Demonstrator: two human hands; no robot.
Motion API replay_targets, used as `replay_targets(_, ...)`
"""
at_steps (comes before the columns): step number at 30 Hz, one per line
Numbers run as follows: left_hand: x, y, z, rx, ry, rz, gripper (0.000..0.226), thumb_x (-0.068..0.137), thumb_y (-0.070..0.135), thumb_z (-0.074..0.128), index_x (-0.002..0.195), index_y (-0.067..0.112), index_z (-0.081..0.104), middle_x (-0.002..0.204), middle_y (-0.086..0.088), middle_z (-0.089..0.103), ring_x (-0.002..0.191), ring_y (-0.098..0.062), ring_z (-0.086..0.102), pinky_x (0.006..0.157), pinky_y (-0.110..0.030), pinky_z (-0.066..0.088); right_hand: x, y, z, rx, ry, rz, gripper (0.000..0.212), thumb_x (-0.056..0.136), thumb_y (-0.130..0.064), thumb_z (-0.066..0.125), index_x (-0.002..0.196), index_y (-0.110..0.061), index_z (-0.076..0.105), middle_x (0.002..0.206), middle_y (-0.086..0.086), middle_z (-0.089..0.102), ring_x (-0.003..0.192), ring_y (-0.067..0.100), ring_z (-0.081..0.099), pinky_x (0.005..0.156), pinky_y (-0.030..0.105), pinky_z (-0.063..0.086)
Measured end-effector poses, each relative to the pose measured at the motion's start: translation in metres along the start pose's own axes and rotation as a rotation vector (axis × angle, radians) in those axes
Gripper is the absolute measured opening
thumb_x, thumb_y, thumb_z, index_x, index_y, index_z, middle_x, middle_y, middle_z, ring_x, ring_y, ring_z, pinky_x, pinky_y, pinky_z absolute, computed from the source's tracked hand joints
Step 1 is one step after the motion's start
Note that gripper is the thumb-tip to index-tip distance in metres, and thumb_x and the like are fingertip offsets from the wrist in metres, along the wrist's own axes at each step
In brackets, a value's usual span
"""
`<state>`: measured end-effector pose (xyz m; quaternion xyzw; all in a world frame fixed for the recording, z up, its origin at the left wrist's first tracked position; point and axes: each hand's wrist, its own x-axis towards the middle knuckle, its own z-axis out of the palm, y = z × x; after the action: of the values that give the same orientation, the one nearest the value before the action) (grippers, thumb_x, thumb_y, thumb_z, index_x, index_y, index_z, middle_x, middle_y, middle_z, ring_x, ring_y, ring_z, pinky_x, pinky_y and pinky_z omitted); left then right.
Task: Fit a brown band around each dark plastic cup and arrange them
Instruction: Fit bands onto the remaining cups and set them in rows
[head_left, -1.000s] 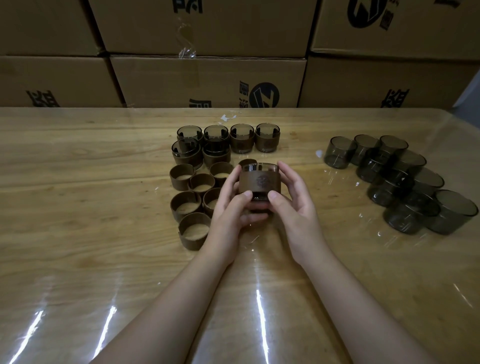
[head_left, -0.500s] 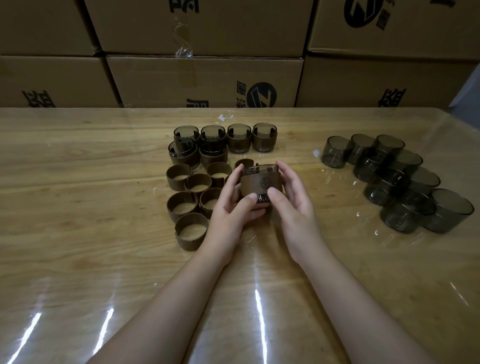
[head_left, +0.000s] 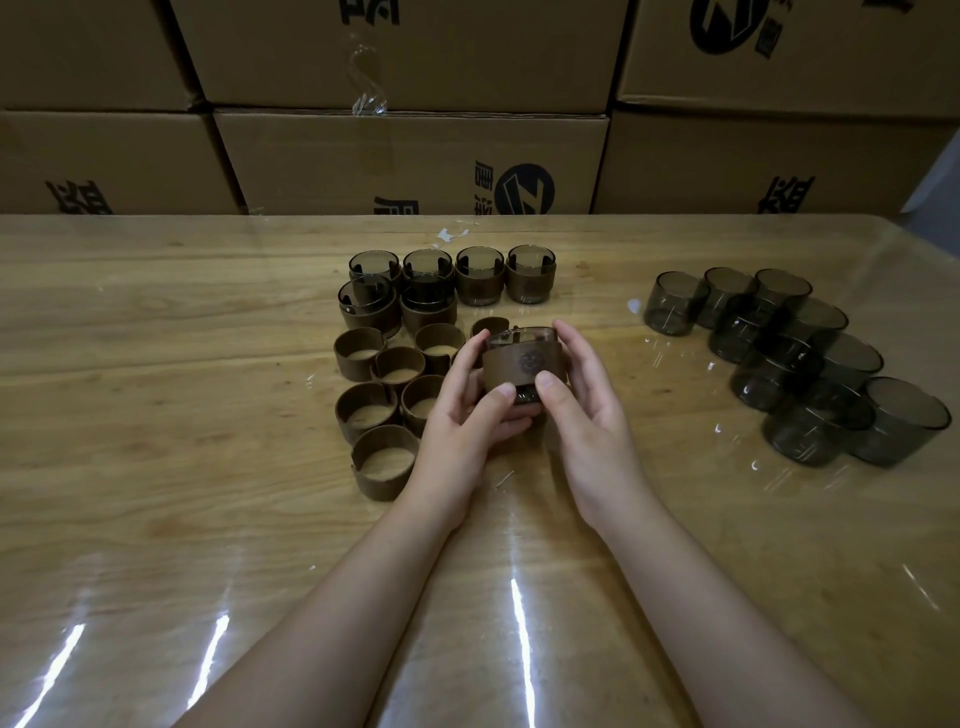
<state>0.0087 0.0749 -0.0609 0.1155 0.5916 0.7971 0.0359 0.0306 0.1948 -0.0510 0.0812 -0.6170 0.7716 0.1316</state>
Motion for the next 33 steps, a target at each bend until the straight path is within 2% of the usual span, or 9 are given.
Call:
replay_targets(5,0.0000,-0.0006,-0.0004,0.002,0.001,-0.001,0.063,0.085,0.021,0.056,0.145,0.026,0.037,0.124,-0.006,0.064,0.100,-0.028,0.069,0.093,-0.042,0.054,0.0001,-0.0006,0.0006,-0.002,0.004,0.007,0.042,0.096,-0.009,0.054,0.127,-0.038,0.049,0.127,-0.012,0.059,0.119,0.004,0.056,0.093,0.020,0.048)
replay_targets(9,0.0003,0.0000,-0.0008,0.006,0.002,-0.001,0.061,0.085,0.021,0.056,0.143,0.028,0.039,0.122,-0.004,0.065,0.099,-0.026,0.070,0.091,-0.040,0.055,0.0000,-0.0010,0.0013,-0.004,0.010,0.016,0.041,0.096,-0.010,0.054,0.126,-0.038,0.049,0.126,-0.012,0.059,0.118,0.004,0.057,0.094,0.022,0.048)
replay_targets(14,-0.0002,-0.0011,-0.0018,0.016,-0.009,0.006,0.054,0.097,0.009,0.052,0.145,0.026,0.037,0.124,-0.007,0.063,0.099,-0.026,0.070,0.092,-0.040,0.055,-0.0003,-0.0014,0.0017,-0.005,0.012,0.015,0.041,0.096,-0.010,0.053,0.126,-0.037,0.049,0.129,-0.010,0.058,0.119,0.004,0.057,0.096,0.023,0.048)
replay_targets(18,0.0001,0.0000,-0.0005,0.015,-0.002,0.001,0.062,0.086,0.021,0.057,0.145,0.027,0.037,0.124,-0.006,0.064,0.101,-0.028,0.069,0.091,-0.040,0.055,-0.0001,-0.0009,0.0016,-0.008,0.013,0.012,0.041,0.097,-0.010,0.053,0.125,-0.038,0.049,0.131,-0.009,0.057,0.120,0.005,0.056,0.096,0.023,0.047)
replay_targets(33,0.0002,-0.0020,-0.0004,0.002,-0.006,0.008,0.062,0.086,0.022,0.056,0.145,0.027,0.037,0.123,-0.004,0.064,0.100,-0.026,0.070,0.089,-0.038,0.056,0.0009,0.0026,0.0010,-0.001,0.008,0.002,0.041,0.088,-0.022,0.057,0.125,-0.039,0.050,0.132,-0.008,0.057,0.120,0.006,0.057,0.091,0.020,0.048)
